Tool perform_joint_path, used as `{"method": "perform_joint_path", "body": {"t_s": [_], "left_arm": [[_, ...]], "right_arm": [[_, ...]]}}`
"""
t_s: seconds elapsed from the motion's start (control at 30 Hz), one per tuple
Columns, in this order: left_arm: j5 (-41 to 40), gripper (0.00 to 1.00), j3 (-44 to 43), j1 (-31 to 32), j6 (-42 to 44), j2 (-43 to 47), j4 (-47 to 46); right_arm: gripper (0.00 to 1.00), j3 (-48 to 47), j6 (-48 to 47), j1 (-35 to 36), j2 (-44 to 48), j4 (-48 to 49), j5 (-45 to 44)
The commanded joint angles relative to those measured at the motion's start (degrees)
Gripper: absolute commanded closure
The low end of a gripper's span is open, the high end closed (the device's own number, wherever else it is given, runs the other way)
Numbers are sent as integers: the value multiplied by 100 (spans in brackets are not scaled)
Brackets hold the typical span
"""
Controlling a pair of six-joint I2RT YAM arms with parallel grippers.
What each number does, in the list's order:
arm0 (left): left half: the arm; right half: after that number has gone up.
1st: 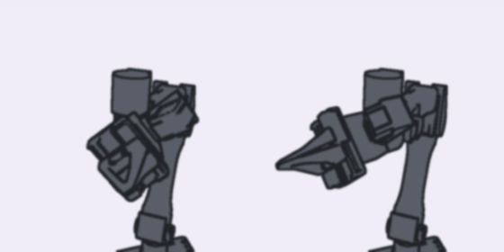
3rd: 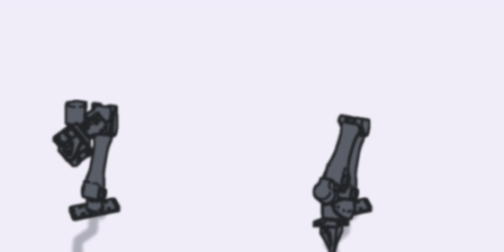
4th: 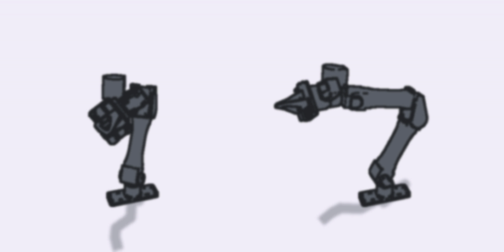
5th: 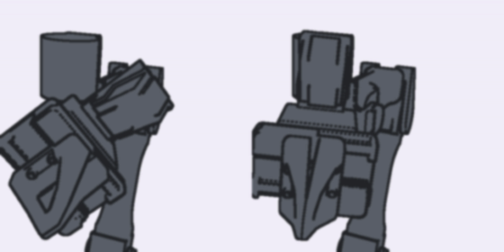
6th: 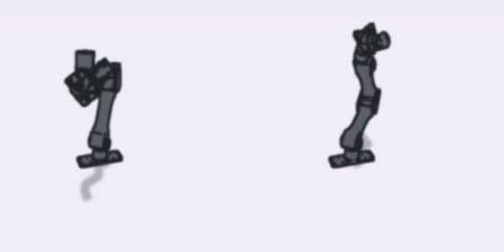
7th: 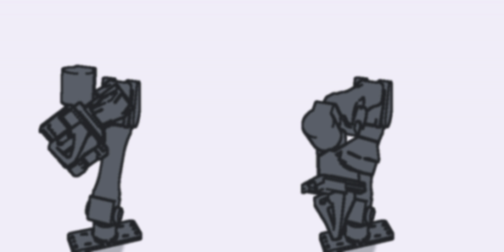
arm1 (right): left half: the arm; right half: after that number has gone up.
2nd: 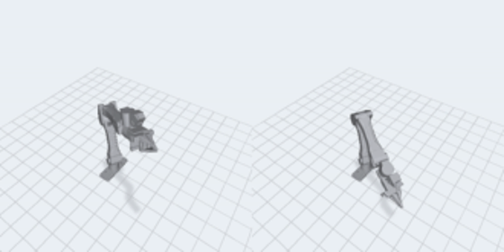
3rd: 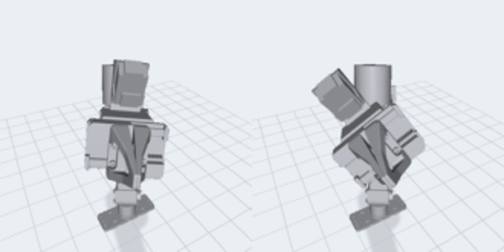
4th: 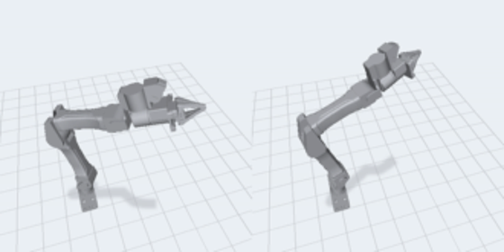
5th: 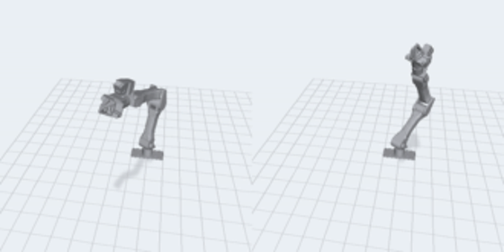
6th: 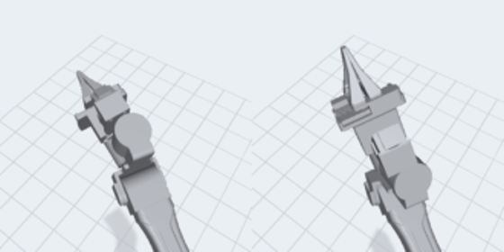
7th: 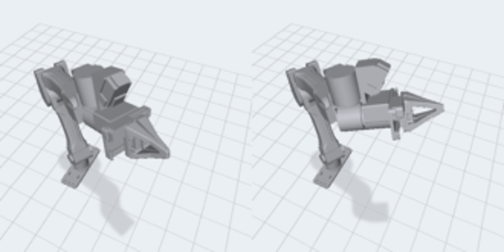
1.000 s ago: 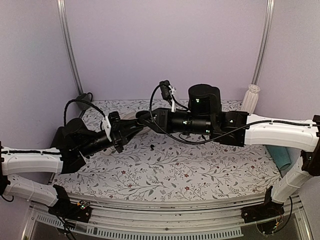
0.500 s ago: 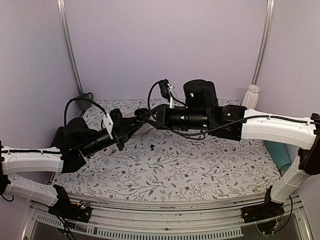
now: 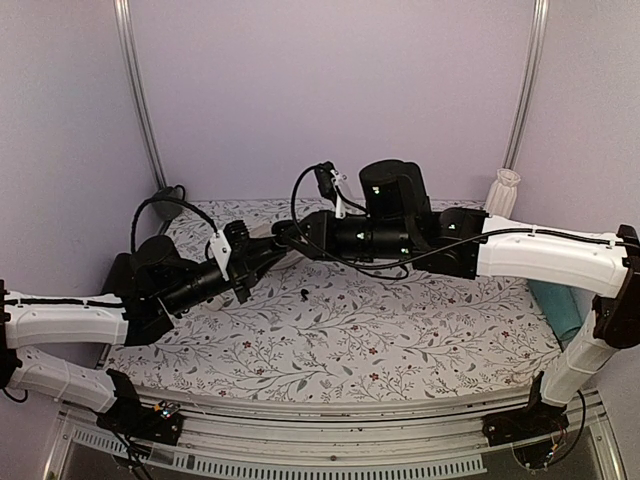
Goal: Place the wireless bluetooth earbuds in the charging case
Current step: Pick up the right earbud from the center of the board.
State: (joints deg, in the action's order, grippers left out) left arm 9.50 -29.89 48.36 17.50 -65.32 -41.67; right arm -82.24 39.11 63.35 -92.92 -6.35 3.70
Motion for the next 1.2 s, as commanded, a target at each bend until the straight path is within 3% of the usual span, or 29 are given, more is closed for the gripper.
{"method": "perform_joint_path", "body": {"t_s": [0.0,0.33,0.8,1.17], "left_arm": [[211,100,-136,109,-11,-36,-133],[72,100,-190,144,53,-103,5],[-648,100,-296,367,455,-263,91],[-733,100,-234,365,340,-294,-58]], "right_arm": [[78,-18,-82,15,46,-51,6],[70,-154,41,20,-165,-139,134],[69,-850,110,21,-718,-1047,-154],[72,-1308,40,19,-1174,-1564,-327]]}}
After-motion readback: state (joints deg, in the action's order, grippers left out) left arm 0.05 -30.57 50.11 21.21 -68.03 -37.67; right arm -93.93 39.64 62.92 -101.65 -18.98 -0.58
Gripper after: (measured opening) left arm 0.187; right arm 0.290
